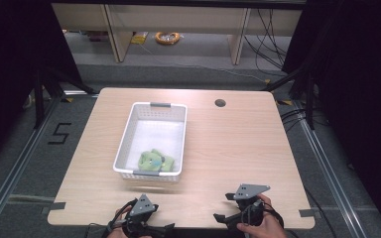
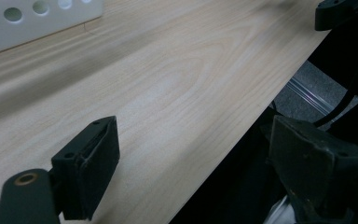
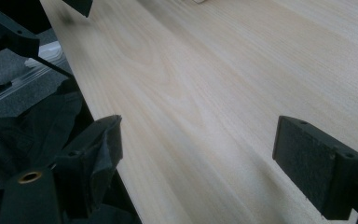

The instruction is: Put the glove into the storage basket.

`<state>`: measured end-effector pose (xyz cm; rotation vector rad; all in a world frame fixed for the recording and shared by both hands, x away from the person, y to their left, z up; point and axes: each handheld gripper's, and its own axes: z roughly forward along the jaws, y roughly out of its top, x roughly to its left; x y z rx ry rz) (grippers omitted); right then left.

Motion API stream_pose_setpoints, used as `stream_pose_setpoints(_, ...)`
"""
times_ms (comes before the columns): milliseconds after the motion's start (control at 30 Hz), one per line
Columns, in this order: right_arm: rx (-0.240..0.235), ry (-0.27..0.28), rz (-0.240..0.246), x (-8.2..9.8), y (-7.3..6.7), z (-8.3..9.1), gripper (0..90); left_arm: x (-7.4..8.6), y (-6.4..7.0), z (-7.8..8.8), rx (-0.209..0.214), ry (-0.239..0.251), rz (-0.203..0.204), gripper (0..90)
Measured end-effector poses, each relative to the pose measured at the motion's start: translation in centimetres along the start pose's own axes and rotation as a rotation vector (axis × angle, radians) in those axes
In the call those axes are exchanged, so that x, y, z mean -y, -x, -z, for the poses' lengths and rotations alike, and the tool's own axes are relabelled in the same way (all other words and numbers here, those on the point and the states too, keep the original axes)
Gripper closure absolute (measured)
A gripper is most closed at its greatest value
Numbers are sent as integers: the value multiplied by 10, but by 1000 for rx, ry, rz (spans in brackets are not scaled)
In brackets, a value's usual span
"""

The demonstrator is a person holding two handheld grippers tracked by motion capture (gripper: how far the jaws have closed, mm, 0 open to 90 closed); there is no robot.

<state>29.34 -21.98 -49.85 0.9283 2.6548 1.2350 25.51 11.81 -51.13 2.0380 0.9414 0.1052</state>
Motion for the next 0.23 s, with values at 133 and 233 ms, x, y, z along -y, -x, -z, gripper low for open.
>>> stream_pose_setpoints(133, 9, -1, -8, 0, 0, 0, 169, 0, -1, 0, -10, 5, 17, 157)
stream_pose_setpoints(233, 6, -7, -14, 0, 1, 0, 168, -1, -5, 2, -19, -18, -2, 157)
